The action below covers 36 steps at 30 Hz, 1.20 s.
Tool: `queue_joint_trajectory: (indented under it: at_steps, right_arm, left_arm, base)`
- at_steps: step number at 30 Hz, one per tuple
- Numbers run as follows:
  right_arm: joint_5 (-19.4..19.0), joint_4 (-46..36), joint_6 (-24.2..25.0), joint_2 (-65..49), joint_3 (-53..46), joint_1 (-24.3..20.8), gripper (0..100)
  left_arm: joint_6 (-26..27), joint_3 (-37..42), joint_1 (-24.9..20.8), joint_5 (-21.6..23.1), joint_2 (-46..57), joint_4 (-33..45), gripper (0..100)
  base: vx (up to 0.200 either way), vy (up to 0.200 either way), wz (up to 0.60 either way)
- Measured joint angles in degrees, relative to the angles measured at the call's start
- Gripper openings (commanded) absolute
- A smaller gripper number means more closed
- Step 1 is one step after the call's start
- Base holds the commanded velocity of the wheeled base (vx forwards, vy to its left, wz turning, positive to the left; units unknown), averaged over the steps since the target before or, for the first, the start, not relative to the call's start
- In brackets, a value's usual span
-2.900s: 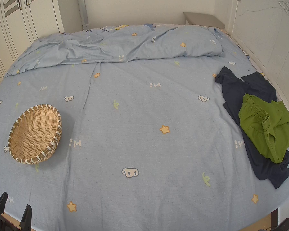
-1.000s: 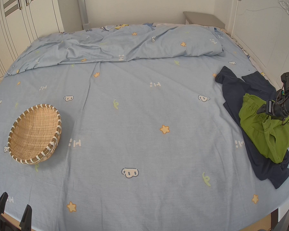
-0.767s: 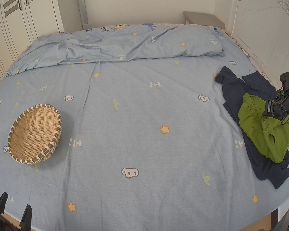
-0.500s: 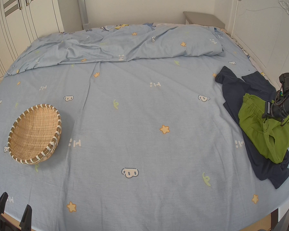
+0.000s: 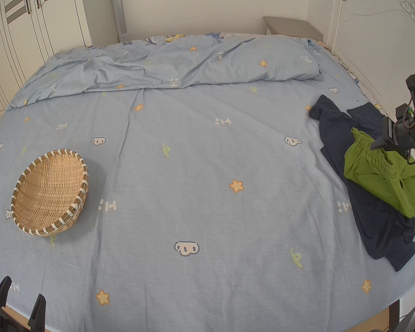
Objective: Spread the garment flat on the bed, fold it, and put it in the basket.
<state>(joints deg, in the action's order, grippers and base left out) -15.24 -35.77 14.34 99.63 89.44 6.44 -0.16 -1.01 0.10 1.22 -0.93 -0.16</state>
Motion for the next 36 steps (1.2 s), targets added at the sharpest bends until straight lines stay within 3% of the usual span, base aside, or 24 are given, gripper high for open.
queue_joint_trajectory:
  at_steps: [12,24,32,36]
  right_arm:
    - [0.5,1.3,10.4,-8.4,0.9,-20.6,0]
    - [13.0,12.5,14.7,-6.8,-0.2,-48.0,0]
    - [20.9,25.9,19.8,1.8,-2.6,-57.8,0]
    - [21.8,28.2,20.4,6.2,-3.7,-60.0,0]
  left_arm:
    - [0.0,0.0,0.0,0.0,0.0,0.0,100]
    - [0.0,0.0,0.0,0.0,0.0,0.0,100]
    - [0.0,0.0,0.0,0.0,0.0,0.0,100]
    - [0.0,0.0,0.1,0.0,0.0,0.0,100]
  base:
    - [0.0,0.0,0.0]
    - [0.0,0.0,0.0]
    - [0.0,0.0,0.0]
    - [0.0,0.0,0.0]
